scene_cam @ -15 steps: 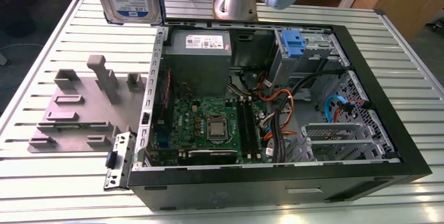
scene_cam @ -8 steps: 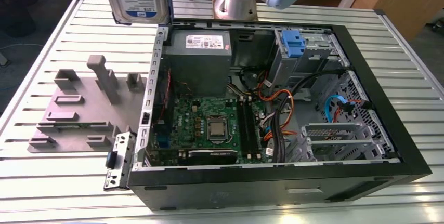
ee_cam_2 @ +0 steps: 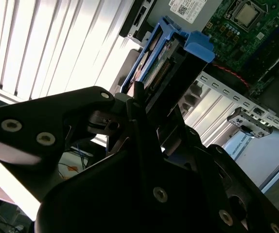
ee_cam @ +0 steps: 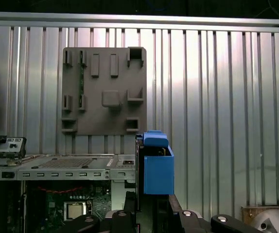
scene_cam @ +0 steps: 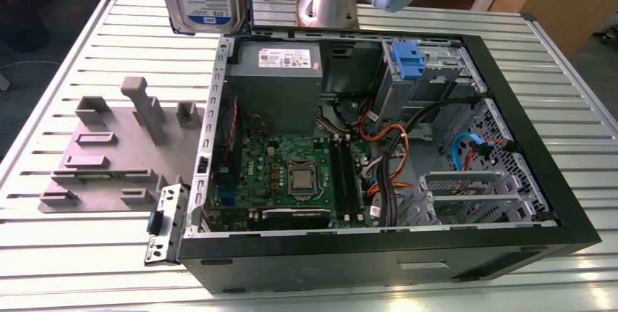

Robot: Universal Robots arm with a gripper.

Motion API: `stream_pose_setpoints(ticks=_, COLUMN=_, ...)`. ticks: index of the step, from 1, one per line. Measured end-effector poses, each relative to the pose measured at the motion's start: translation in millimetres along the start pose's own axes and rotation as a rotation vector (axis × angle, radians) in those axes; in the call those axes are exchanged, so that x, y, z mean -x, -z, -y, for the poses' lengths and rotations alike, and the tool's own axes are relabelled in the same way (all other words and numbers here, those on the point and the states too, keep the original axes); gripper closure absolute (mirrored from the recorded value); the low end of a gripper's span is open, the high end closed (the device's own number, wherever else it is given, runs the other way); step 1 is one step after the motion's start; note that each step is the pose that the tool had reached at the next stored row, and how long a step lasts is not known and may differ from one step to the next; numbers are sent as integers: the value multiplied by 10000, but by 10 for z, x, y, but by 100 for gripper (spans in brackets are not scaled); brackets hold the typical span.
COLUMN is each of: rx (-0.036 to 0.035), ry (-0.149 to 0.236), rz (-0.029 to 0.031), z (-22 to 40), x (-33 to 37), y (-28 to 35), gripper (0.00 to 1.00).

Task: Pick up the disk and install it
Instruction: 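Pick up the disk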

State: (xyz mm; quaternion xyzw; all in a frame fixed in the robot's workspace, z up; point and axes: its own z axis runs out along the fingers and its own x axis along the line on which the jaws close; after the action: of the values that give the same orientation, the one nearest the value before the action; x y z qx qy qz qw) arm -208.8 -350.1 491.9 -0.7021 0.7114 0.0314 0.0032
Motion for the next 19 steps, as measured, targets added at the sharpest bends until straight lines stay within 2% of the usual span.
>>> stream_pose_setpoints(ticks=14, rx=-2, ry=1, rz=0, z=260, x=5, y=10, gripper=65)
stream_pose_setpoints(ticks=17, rx=0, ry=1, rz=0, z=295, x=6, y=12, gripper=65)
stream_pose_setpoints(ticks=19, rx=-1, ry=0, rz=0, z=296, x=5, y=12, gripper=65)
